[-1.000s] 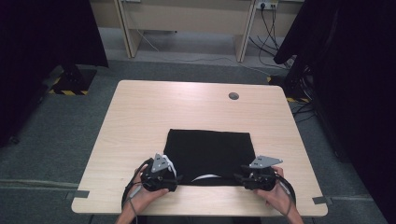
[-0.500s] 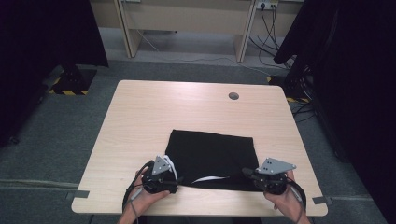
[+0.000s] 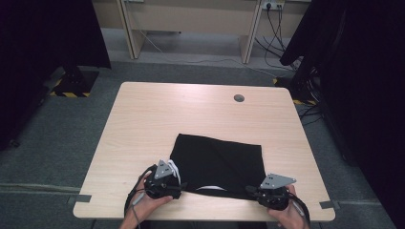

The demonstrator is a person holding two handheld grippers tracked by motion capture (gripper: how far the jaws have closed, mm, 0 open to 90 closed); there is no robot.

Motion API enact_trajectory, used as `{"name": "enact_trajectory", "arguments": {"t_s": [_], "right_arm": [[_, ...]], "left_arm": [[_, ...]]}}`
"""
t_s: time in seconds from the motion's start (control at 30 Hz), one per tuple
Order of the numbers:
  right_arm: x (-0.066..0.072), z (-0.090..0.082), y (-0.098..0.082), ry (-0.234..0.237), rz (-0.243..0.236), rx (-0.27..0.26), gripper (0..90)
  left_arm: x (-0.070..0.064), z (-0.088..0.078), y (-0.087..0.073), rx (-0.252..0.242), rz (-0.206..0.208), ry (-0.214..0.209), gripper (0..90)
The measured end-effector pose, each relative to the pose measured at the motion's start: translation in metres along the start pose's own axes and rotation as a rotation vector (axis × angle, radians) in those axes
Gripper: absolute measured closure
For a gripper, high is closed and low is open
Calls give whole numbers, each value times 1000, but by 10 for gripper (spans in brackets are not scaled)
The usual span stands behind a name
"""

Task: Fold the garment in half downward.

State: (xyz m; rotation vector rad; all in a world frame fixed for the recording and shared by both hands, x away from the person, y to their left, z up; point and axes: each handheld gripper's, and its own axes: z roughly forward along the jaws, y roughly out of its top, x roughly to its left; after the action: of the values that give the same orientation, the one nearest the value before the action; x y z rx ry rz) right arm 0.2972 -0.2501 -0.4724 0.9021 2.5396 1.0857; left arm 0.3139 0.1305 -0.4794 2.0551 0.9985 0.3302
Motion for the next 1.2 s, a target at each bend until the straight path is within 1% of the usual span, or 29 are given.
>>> {"name": "enact_trajectory", "arguments": {"t_s": [0.03, 0.07, 0.1, 0.13, 0.17, 0.23, 0.27, 0.33, 0.4, 0.47, 0.53, 0.57, 0.6, 0.63, 0.67, 0.8, 0.87, 0.93, 1.0, 1.03, 1.1, 1.2], "right_arm": [[-1, -1, 0, 7, 17, -4, 774], [-2, -1, 1, 11, 29, -7, 654], [-2, -4, 4, 0, 44, -12, 590], [-3, -6, 7, -11, 47, -32, 549], [-5, -8, 10, -22, 52, -52, 526], [-11, -12, 16, -48, 55, -70, 491], [-14, -12, 20, -59, 58, -84, 490], [-22, -8, 26, -69, 72, -87, 478], [-29, 0, 29, -82, 94, -70, 470], [-35, 11, 30, -96, 110, -40, 454], [-39, 19, 28, -100, 118, -12, 431], [-40, 23, 26, -109, 115, -5, 417], [-41, 25, 24, -128, 107, 0, 405], [-42, 26, 22, -129, 113, -18, 405], [-43, 25, 21, -126, 110, -25, 406], [-45, 23, 20, -136, 113, -19, 409], [-49, 22, 18, -141, 112, -26, 413], [-53, 20, 17, -143, 110, -21, 413], [-57, 18, 15, -130, 97, -21, 413], [-61, 17, 13, -114, 85, -30, 413], [-65, 15, 11, -105, 74, -33, 413], [-74, 12, 8, -96, 66, -33, 413]], "left_arm": [[1, -2, 0, -11, -7, 0, 251], [2, -6, 0, -25, -18, 8, 244], [3, -8, 0, -32, -16, 9, 240], [4, -11, -1, -34, -16, 12, 240], [5, -12, -1, -34, -19, 18, 238], [6, -15, -3, -34, -29, 27, 235], [7, -15, -4, -35, -32, 30, 232], [9, -16, -7, -30, -37, 36, 226], [11, -18, -9, -27, -44, 44, 222], [12, -19, -10, -22, -45, 45, 221], [14, -20, -11, -23, -52, 50, 217], [14, -20, -11, -20, -54, 51, 214], [15, -20, -12, -16, -53, 52, 213], [15, -20, -13, -15, -54, 53, 211], [15, -20, -13, -13, -54, 55, 210], [16, -19, -15, 1, -56, 55, 197], [16, -19, -16, 5, -56, 54, 191], [17, -19, -18, 7, -60, 55, 180], [18, -19, -18, 5, -61, 54, 170], [18, -19, -18, 6, -60, 50, 164], [18, -20, -18, 5, -61, 43, 157], [19, -20, -18, 7, -58, 51, 146]]}}
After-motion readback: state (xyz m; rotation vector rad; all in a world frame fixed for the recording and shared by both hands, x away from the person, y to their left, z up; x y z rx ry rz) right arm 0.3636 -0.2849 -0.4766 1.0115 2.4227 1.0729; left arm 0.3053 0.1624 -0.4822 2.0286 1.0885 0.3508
